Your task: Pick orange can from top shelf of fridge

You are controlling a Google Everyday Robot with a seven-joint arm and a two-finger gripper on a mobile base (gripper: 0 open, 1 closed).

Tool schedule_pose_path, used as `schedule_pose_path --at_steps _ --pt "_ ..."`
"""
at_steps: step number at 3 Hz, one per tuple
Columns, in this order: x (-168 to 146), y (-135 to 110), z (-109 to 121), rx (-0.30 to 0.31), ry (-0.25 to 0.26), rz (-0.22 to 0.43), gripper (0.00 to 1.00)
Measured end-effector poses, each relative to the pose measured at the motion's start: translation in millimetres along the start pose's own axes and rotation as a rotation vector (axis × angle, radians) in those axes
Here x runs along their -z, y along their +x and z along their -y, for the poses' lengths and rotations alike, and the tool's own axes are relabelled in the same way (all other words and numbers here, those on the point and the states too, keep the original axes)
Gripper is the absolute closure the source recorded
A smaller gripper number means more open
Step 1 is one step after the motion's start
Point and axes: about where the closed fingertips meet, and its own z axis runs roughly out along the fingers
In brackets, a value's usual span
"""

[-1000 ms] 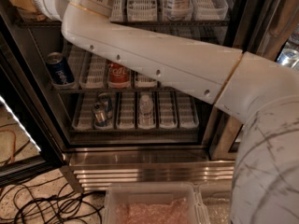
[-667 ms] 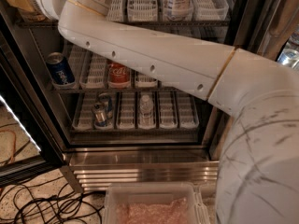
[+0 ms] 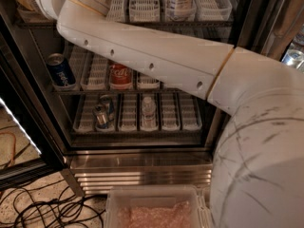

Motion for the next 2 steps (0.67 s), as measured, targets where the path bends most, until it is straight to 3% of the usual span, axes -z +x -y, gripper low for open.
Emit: schedule_pose_path --at_steps 1,2 --pt "0.0 0.0 0.0 0.000 0.000 0.000 0.84" --pt "2.2 -2.9 0.0 -0.003 -0.001 0.000 1.00"
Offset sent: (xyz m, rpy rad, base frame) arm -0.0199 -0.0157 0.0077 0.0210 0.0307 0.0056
